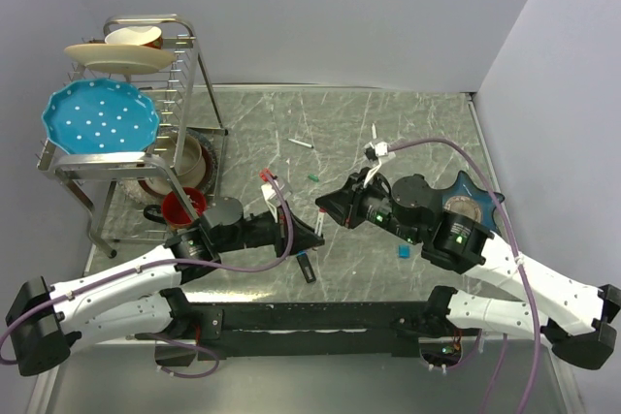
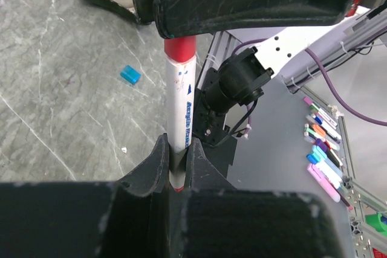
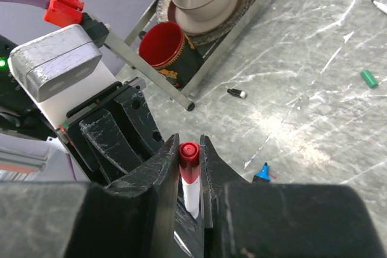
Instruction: Insert the pens into the pen caps
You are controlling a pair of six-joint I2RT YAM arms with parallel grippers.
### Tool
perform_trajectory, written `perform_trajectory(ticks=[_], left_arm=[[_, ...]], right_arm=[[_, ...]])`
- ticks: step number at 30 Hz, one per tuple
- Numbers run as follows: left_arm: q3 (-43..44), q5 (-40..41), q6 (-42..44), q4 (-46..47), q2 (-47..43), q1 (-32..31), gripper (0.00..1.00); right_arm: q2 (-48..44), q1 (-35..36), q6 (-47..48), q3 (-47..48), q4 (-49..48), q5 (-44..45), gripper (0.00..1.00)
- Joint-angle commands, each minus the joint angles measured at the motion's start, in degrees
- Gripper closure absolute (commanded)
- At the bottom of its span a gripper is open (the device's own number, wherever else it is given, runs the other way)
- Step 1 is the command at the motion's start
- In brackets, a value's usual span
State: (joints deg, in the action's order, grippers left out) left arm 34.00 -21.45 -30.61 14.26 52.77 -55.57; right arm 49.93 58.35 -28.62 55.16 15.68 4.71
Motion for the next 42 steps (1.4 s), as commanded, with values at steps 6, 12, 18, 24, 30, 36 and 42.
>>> perform_trajectory(ticks=[6,12,18,24,30,36,42], left_arm=[[4.40,4.40,3.45,7.27,-0.39,0.20,0.99],[9.32,6.77,7.23,3.41,3.82,0.29,0.99],[12.67,9.41,10.57,0.41,7.34,0.46,0.99],[12.50,6.97,9.17,2.87,9.01,3.18,0.99],[11.53,0.54,6.45,6.73,9.46,5.12,0.99],[11.88,-2.55,4.33,7.10,8.66,8.37,0.99],[13.37,-0.09,4.33,5.08,9.89,9.17,0.99]], right_arm=[[-4.49,0.54,-2.49,-7.69,-1.45,-6.37,1.00],[-4.76,0.80,-5.39,-9.19,1.79,-9.37,1.00],[-3.70,1.77,-8.29,-11.21,5.58,-7.35,1.00],[-4.93,3.09,-8.82,-13.05,5.24,-8.31,1.00],[-6.69,4.06,-6.10,-17.71,0.14,-12.78,1.00],[-7.66,4.41,-4.42,-21.05,-2.06,-14.12,1.00],[-4.32,5.11,-5.66,-20.79,-1.09,-14.73,1.00]])
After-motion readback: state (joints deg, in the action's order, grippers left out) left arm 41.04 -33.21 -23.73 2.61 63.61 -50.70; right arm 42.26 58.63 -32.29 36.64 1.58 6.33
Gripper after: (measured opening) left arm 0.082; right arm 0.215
